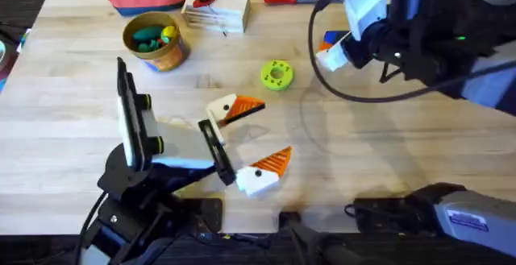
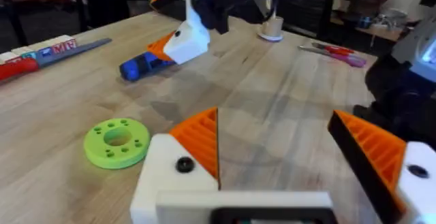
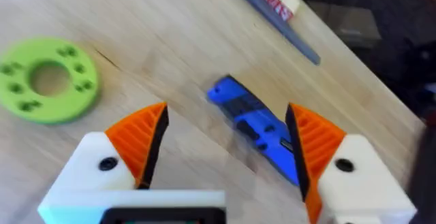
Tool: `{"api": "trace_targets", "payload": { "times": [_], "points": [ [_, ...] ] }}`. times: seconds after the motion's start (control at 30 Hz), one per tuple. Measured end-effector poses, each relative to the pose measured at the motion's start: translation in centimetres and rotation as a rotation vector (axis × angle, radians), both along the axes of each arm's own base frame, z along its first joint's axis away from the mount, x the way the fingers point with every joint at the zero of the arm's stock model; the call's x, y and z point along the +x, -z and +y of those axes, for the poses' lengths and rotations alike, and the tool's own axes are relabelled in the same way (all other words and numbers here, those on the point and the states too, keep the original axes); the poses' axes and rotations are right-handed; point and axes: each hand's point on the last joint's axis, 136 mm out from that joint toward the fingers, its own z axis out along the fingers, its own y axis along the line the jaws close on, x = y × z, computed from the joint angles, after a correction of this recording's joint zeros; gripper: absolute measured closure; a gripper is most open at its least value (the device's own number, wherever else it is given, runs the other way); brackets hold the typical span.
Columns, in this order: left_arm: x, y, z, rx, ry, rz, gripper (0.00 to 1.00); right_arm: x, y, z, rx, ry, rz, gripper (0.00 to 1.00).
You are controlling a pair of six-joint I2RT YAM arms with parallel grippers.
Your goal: Pick up the gripper from the table and insert it into the empty holder that is missing its gripper. Then pick up a screw, insert it into the mounting hole, and use the screwdriver to tighten it. Finally, clean up the table by picking up the vegetable and placing it into the bucket.
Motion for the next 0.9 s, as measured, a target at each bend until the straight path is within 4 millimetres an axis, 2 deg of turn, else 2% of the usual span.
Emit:
{"api": "trace_targets", "payload": {
  "times": [0.1, 0.23, 0.37, 0.5, 0.6, 0.77, 0.9],
  "points": [
    [0.9, -0.3, 0.5, -0.006, -0.059, -0.010, 0.014, -0.8, -1.8, 1.3, 0.107, -0.033, -0.017, 0.009],
    [2.9, -0.6, 2.0, -0.019, -0.213, 0.047, 0.014, -1.3, -2.8, 2.3, 0.182, -0.067, -0.018, 0.009],
    [3.9, -1.7, 5.0, 0.025, -0.415, 0.183, 0.015, -1.6, -3.1, 2.8, 0.228, -0.071, -0.010, 0.010],
    [3.8, -3.8, 8.7, 0.112, -0.619, 0.345, 0.015, -1.6, -3.1, 2.9, 0.249, -0.067, -0.003, 0.010],
    [3.6, -5.2, 10.3, 0.202, -0.707, 0.450, 0.015, -1.7, -3.1, 3.0, 0.255, -0.067, -0.001, 0.009],
    [5.2, -8.3, 10.1, 0.268, -0.749, 0.523, 0.015, -1.7, -3.1, 3.0, 0.259, -0.067, 0.001, 0.009],
    [6.1, -8.2, 9.7, 0.310, -0.761, 0.568, 0.016, -1.7, -3.1, 3.1, 0.261, -0.071, 0.002, 0.010]
  ]
}}
